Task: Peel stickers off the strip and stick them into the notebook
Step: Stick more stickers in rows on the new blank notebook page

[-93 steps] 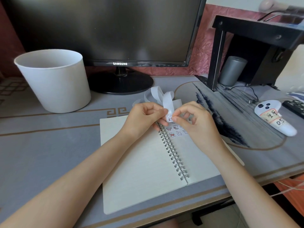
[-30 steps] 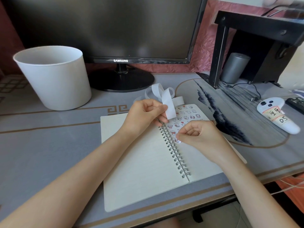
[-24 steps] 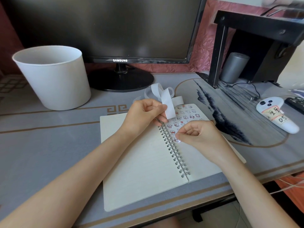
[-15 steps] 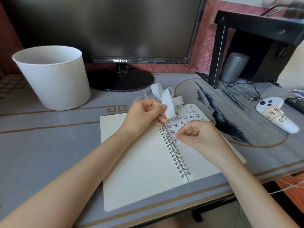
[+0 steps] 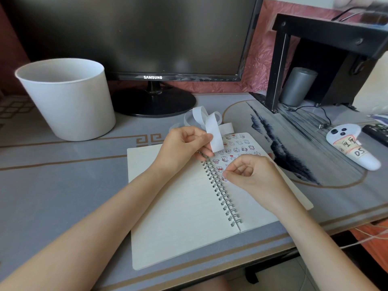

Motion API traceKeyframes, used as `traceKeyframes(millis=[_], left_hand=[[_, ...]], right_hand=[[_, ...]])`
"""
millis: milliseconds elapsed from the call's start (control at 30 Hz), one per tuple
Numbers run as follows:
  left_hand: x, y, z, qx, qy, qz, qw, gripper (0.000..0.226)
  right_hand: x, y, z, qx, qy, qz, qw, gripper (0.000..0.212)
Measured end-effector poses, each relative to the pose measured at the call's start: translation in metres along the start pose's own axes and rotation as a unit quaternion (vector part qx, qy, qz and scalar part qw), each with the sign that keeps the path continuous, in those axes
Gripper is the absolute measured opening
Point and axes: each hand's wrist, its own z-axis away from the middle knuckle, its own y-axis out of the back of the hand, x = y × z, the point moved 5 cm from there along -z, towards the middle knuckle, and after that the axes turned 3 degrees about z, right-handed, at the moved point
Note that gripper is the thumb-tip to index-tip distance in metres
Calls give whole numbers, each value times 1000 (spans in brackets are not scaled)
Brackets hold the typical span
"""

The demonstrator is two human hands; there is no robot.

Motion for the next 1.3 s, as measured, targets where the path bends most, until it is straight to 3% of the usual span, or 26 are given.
traceKeyframes(millis=[333,667,833,1167,1300], left_hand=[[0,1,0,-2,1,1,1000,15],[0,0,1,-2,2,3,1000,14],[2,0,2,-4,0,2,1000,15],[2,0,2,-1,0,3,1000,15],[1,1,1,0,-1,1,1000,14]], right_hand=[[5,3,-4,-10,-12,-20,1000,23],[9,5,-6,-2,-16,-54,998,10],[6,3,-3,-34,-26,-69,997,26],[10,5,-5,-22,-16,-69,997,15],[10,4,-5,-36,-29,-80,996,26]])
